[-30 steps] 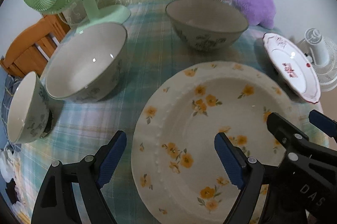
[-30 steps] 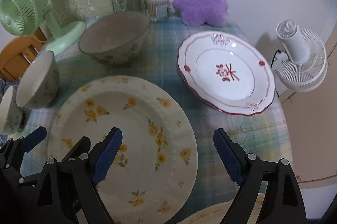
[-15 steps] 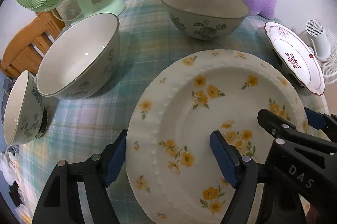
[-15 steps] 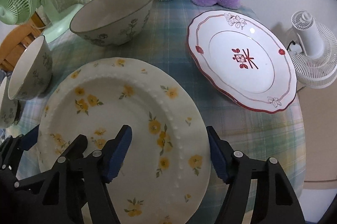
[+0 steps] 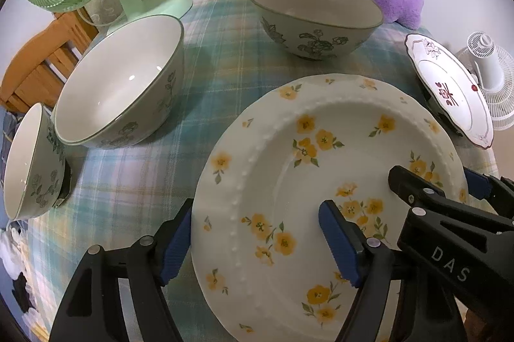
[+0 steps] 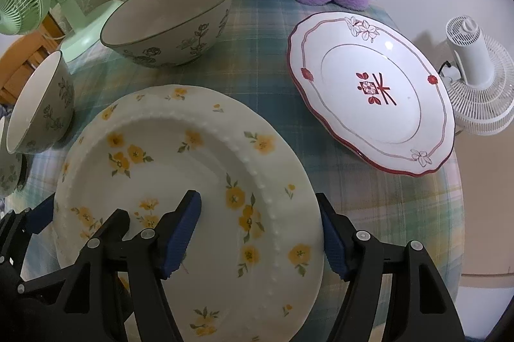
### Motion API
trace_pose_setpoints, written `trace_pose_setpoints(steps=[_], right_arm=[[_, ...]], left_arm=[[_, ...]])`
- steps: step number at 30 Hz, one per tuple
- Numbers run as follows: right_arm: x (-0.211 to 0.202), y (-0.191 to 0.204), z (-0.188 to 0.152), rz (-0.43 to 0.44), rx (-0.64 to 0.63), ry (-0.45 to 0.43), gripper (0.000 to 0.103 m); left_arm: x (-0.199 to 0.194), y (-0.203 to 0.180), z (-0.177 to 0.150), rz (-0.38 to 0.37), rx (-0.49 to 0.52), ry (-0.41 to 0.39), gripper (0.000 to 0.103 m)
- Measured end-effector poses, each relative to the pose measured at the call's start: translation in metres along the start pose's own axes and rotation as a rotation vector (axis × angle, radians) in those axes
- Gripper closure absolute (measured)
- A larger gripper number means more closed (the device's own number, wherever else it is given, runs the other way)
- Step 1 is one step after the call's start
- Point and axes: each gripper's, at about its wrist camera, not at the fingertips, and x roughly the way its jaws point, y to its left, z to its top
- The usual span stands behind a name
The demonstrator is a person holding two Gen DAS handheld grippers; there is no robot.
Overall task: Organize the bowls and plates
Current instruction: 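Grasp the rim of the dotted-rim yellow-flower plate with the left gripper, then lift the dotted-rim plate and carry it over the first plate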
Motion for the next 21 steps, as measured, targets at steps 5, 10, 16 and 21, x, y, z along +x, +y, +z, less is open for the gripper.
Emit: trace_pose_setpoints(steps=[5,10,16,21], right_arm=[[-0.004,0.001,0.001,0.011,0.015,0.015,0.03],[-0.015,0.007,-0.002,0.01,0.023,0.01,0.03],[-0.035,0.016,-0.009,0.005,0.03,0.001,0.03],[-0.058,0.019,-0.018,-0.006,0.038,-0.013,0.03]], left_arm=[[-0.009,0.005,-0.002,0.005,0.002,0.006,0.026],[-0.022,0.01,-0.006,0.011,0.001,-0.005,0.026],[-0.043,0.017,-0.009,0.007,0.004,-0.017,0.026],[-0.063,0.021,-0.017,-0.006,0.012,-0.039,0.026]])
